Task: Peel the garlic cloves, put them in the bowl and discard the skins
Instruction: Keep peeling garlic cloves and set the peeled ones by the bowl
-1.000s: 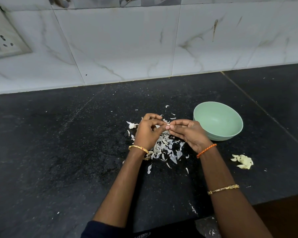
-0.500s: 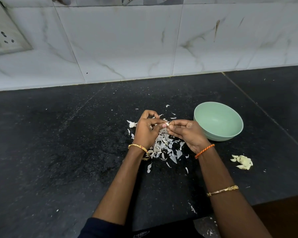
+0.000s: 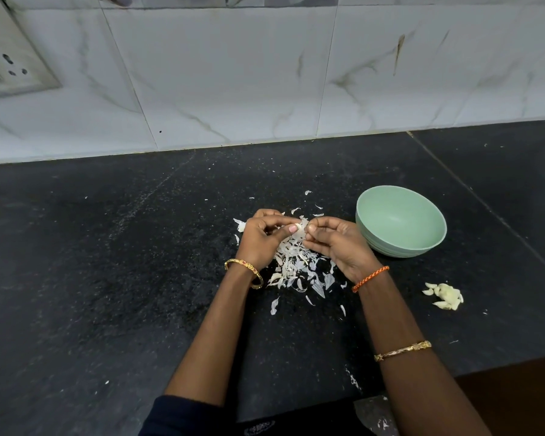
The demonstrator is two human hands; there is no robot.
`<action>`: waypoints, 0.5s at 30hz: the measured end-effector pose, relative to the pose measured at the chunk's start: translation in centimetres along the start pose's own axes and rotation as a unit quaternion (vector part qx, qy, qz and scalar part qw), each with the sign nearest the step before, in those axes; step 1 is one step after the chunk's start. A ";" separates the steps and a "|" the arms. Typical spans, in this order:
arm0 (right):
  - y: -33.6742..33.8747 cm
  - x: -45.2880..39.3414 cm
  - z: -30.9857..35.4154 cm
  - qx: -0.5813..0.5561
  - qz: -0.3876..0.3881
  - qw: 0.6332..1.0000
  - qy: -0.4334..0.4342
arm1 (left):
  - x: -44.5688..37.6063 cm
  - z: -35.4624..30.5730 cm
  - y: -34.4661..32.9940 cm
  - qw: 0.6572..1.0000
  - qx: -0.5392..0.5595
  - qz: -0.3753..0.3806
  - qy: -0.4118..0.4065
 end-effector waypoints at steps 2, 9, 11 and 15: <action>0.2 0.0 0.1 -0.008 -0.018 1.000 0.005 | -0.1 0.0 0.2 1.000 -0.008 -0.005 -0.005; 0.2 0.0 0.4 0.108 -0.032 0.993 0.045 | 0.0 -0.2 0.0 0.997 -0.061 -0.013 -0.035; 0.1 0.3 0.5 0.125 -0.052 0.989 0.066 | 0.1 -0.2 0.0 0.996 -0.078 -0.016 -0.043; 0.3 0.2 0.5 0.142 -0.072 0.985 0.062 | 0.5 -0.5 0.2 0.999 -0.045 -0.021 -0.014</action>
Point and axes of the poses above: each hand's wrist, its own x-axis away from the middle knuckle, its own y-axis out of the back of the hand, z = x × y, the point moved 2 cm from there along -x, towards the middle knuckle, and after that the axes turned 1 degree about -x, right-handed, at the moved point
